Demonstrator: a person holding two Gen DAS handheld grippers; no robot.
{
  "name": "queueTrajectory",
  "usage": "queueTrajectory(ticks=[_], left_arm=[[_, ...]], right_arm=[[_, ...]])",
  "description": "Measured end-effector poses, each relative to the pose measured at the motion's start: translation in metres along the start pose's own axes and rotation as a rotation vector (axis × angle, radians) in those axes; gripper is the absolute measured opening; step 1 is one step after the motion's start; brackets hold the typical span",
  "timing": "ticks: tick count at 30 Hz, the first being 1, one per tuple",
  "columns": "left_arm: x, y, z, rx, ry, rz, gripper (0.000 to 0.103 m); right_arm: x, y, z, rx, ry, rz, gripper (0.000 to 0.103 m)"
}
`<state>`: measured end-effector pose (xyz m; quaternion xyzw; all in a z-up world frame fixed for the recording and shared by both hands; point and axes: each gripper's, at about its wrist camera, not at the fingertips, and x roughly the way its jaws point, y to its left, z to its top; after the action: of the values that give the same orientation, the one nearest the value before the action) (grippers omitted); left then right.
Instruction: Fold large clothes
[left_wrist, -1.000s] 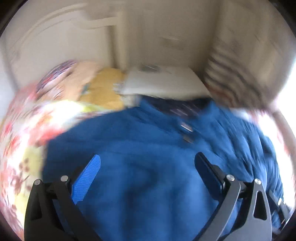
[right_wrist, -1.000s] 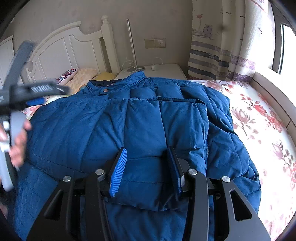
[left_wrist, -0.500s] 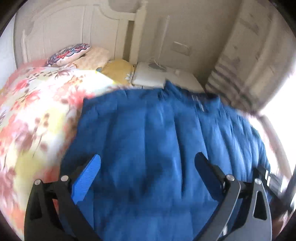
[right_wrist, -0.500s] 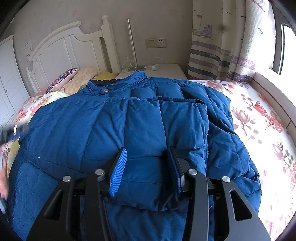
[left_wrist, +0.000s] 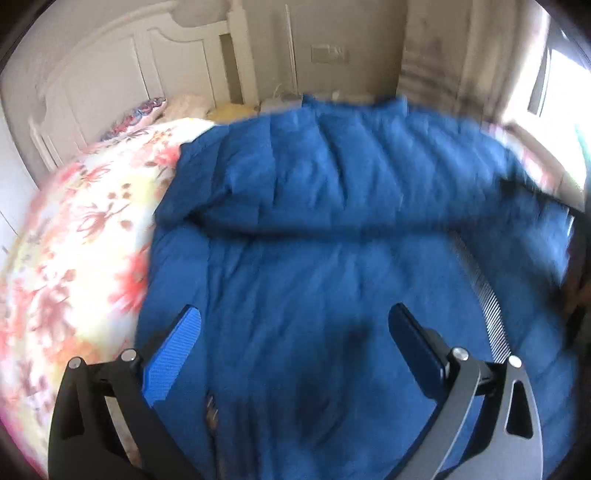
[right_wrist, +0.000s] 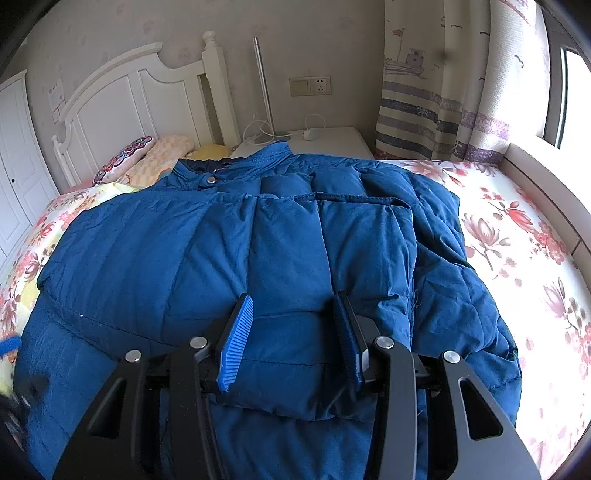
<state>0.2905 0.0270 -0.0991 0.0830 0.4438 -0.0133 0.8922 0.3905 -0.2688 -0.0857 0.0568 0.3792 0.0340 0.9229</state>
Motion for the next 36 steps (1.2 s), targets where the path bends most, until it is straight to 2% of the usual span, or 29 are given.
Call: queueTrajectory(ticks=[1, 2, 4, 6, 7, 8, 9, 10, 12, 13, 15, 17, 20, 24, 26, 28, 31, 36], left_arm=[[0.009, -0.001, -0.011, 0.021, 0.018, 0.014, 0.101], [0.01, 0.005, -0.016, -0.024, -0.002, -0.028, 0.101], [0.013, 0.015, -0.016, -0.072, 0.011, -0.071, 0.101], [0.014, 0.012, -0.015, -0.066, 0.014, -0.046, 0.101], [0.013, 0.009, -0.015, -0.055, 0.009, -0.028, 0.101], [0.012, 0.007, -0.016, -0.044, 0.002, -0.013, 0.101], [0.01, 0.005, -0.016, -0.034, -0.004, 0.002, 0.101], [0.01, 0.006, -0.016, -0.033, -0.006, 0.005, 0.101], [0.012, 0.011, -0.015, -0.044, 0.0, -0.01, 0.101], [0.013, 0.013, -0.015, -0.054, 0.003, -0.021, 0.101], [0.013, 0.014, -0.016, -0.06, 0.004, -0.026, 0.101], [0.012, 0.01, -0.016, -0.055, 0.002, -0.017, 0.101], [0.011, 0.01, -0.017, -0.052, 0.0, -0.012, 0.101], [0.011, 0.009, -0.017, -0.051, 0.0, -0.008, 0.101], [0.011, 0.01, -0.016, -0.052, 0.001, -0.009, 0.101], [0.011, 0.009, -0.017, -0.054, 0.0, -0.008, 0.101], [0.011, 0.009, -0.017, -0.052, 0.0, -0.004, 0.101], [0.011, 0.008, -0.018, -0.053, -0.001, -0.004, 0.101]], right_arm=[[0.0, 0.0, 0.0, 0.0, 0.0, 0.0, 0.04], [0.0, 0.0, 0.0, 0.0, -0.001, 0.0, 0.04], [-0.001, 0.0, 0.001, -0.003, -0.001, -0.004, 0.04], [0.001, -0.001, 0.001, -0.009, 0.003, 0.005, 0.047], [0.002, 0.001, 0.001, -0.023, 0.007, 0.028, 0.062], [0.003, 0.004, 0.001, -0.043, 0.014, 0.054, 0.087], [0.004, 0.01, 0.0, -0.086, 0.033, 0.106, 0.096], [0.003, 0.016, -0.001, -0.122, 0.047, 0.094, 0.098], [-0.01, 0.031, -0.01, -0.19, 0.039, 0.003, 0.098], [-0.019, 0.036, -0.015, -0.208, 0.019, -0.005, 0.098], [-0.039, 0.042, -0.029, -0.225, 0.014, 0.046, 0.098], [-0.051, 0.044, -0.044, -0.245, 0.044, 0.054, 0.098], [-0.057, 0.042, -0.081, -0.343, 0.134, -0.041, 0.098], [-0.06, 0.015, -0.088, -0.262, 0.191, -0.011, 0.098], [-0.072, -0.002, -0.09, -0.185, 0.182, -0.022, 0.098], [-0.085, -0.014, -0.097, -0.147, 0.168, 0.011, 0.098], [-0.088, -0.031, -0.118, -0.158, 0.193, 0.022, 0.099], [-0.109, -0.03, -0.131, -0.164, 0.162, 0.016, 0.099]])
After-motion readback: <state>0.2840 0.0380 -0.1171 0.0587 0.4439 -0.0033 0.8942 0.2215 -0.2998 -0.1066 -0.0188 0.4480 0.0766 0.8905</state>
